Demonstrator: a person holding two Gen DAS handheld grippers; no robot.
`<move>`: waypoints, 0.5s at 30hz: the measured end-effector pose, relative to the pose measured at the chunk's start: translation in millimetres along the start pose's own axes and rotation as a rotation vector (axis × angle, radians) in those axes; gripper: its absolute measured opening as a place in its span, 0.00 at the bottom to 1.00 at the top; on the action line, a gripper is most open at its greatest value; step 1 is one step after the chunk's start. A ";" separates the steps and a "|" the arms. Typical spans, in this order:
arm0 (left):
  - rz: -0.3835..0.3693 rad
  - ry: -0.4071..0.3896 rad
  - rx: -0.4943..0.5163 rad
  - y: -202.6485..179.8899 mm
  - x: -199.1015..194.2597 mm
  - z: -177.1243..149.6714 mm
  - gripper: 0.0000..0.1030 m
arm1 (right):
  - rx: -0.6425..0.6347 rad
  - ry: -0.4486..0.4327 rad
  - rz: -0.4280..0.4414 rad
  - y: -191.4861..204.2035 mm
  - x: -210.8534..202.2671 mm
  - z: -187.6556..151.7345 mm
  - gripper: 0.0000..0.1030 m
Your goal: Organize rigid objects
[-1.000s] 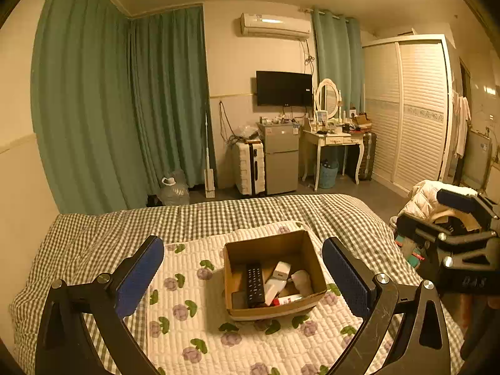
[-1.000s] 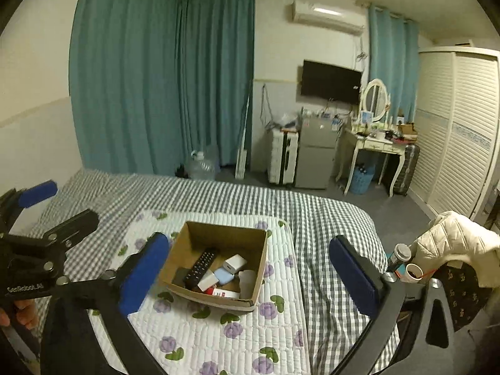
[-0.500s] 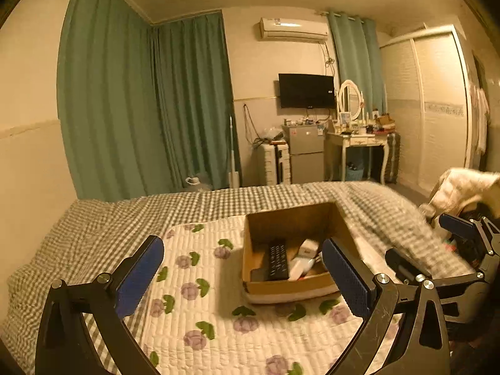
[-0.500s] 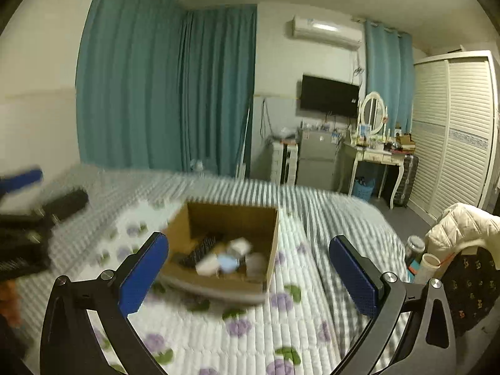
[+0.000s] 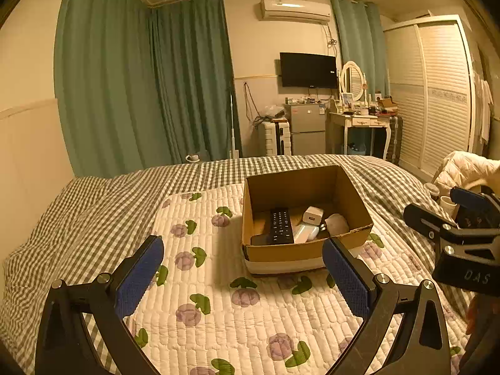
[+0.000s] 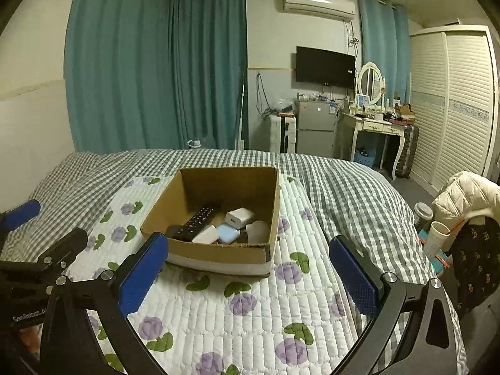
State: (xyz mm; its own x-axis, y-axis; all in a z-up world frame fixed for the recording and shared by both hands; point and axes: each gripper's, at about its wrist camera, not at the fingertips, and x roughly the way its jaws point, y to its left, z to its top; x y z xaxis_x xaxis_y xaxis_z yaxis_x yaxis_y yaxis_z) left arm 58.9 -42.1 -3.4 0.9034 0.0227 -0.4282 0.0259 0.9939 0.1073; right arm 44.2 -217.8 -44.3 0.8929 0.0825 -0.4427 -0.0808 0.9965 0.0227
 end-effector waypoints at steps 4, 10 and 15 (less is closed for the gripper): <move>0.002 -0.005 -0.001 0.3 -0.1 3.1 1.00 | 0.007 0.009 0.005 0.4 1.0 -0.9 1.00; 0.002 -0.010 -0.001 -0.1 -2.7 4.8 1.00 | 0.023 0.001 0.000 -2.1 -0.9 -0.5 1.00; -0.002 -0.013 -0.001 -0.4 -3.3 6.7 1.00 | 0.026 -0.011 0.002 -1.6 -3.2 0.9 1.00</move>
State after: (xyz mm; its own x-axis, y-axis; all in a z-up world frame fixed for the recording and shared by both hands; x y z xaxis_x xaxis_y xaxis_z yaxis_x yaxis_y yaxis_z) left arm 58.7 -43.3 4.0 0.9087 0.0190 -0.4170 0.0277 0.9940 0.1055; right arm 41.9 -219.6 -42.1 0.8977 0.0843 -0.4326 -0.0712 0.9964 0.0466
